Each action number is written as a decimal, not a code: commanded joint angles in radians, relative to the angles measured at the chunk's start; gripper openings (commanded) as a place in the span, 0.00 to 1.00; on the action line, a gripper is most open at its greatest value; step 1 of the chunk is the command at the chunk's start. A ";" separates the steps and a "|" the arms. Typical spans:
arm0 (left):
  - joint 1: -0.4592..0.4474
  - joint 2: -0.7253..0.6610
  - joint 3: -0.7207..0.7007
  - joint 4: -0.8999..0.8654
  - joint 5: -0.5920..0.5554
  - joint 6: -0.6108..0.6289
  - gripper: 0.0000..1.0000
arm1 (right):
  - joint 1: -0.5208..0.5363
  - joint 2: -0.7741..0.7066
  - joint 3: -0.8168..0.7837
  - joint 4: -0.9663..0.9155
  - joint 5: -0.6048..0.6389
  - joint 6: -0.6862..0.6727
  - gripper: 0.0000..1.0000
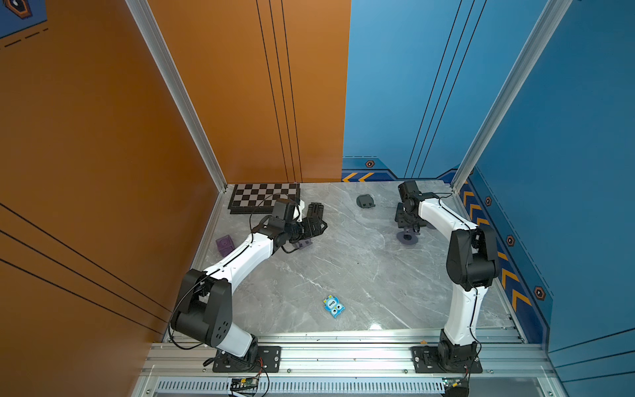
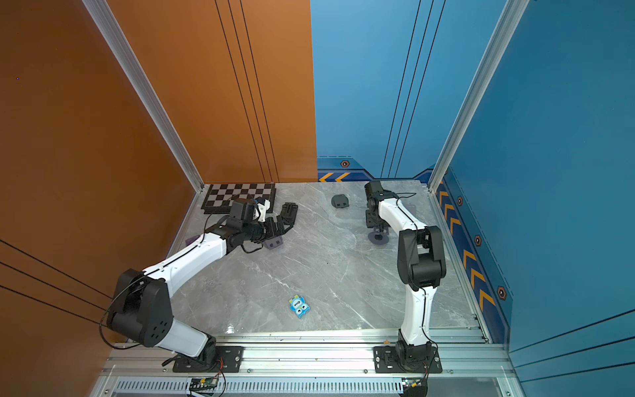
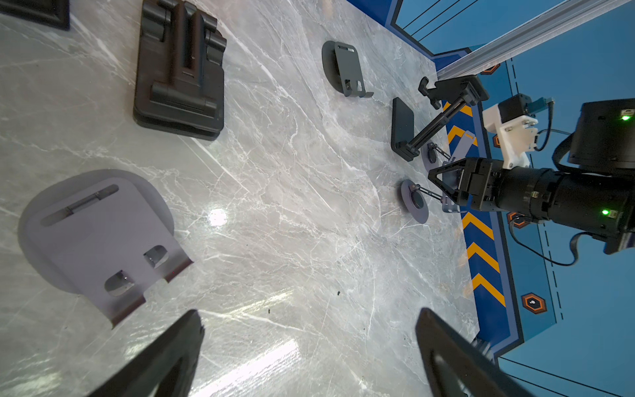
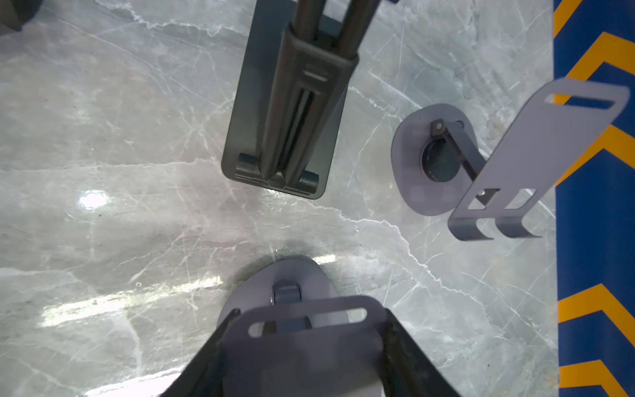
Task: Open the phone stand
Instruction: Place the phone stand at the center of the board.
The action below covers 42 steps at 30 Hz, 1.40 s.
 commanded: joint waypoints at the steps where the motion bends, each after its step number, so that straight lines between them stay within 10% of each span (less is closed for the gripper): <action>1: -0.009 0.013 0.033 -0.026 -0.005 0.018 0.98 | -0.010 0.004 0.011 0.015 0.023 -0.006 0.23; 32: -0.025 0.040 0.043 -0.024 -0.015 0.010 0.98 | -0.035 -0.095 -0.079 0.023 -0.002 0.025 1.00; 42: -0.026 0.027 0.044 -0.025 -0.023 0.017 0.98 | -0.032 -0.173 0.013 -0.050 -0.029 0.044 1.00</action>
